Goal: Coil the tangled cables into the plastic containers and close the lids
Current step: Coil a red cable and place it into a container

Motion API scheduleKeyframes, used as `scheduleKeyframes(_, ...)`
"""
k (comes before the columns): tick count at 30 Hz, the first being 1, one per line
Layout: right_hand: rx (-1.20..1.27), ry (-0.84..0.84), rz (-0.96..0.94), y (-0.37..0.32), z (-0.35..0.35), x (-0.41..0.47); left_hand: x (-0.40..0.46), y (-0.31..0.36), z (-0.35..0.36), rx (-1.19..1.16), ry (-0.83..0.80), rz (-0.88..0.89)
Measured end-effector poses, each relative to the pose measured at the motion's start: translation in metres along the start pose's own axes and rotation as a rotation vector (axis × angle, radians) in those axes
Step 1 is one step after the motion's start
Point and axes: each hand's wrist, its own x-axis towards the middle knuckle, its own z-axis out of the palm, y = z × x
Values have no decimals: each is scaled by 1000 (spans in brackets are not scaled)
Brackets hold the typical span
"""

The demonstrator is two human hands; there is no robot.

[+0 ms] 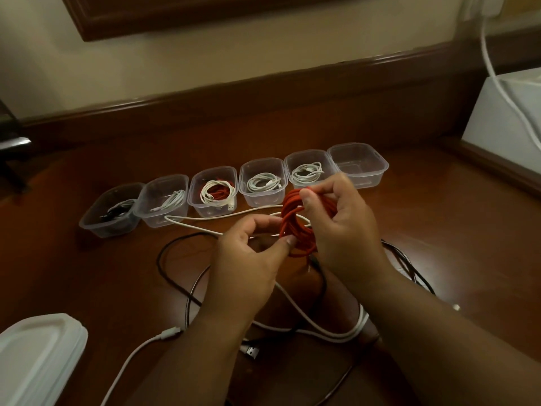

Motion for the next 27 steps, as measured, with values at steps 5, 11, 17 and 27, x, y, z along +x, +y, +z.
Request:
scheduleKeyframes(5, 235, 6, 273, -4, -3, 9, 8, -1, -11, 224, 24, -14)
scheduleKeyframes(11, 692, -69, 622, -4, -5, 18, 6, 16, -12, -543, -151, -359)
scheduleKeyframes(17, 340, -39, 355, -3, -14, 19, 6, 18, -18, -706, -139, -392)
scheduleKeyframes(27, 971, -183, 805, -3, -27, 26, 6, 12, -28, -333, -24, -100)
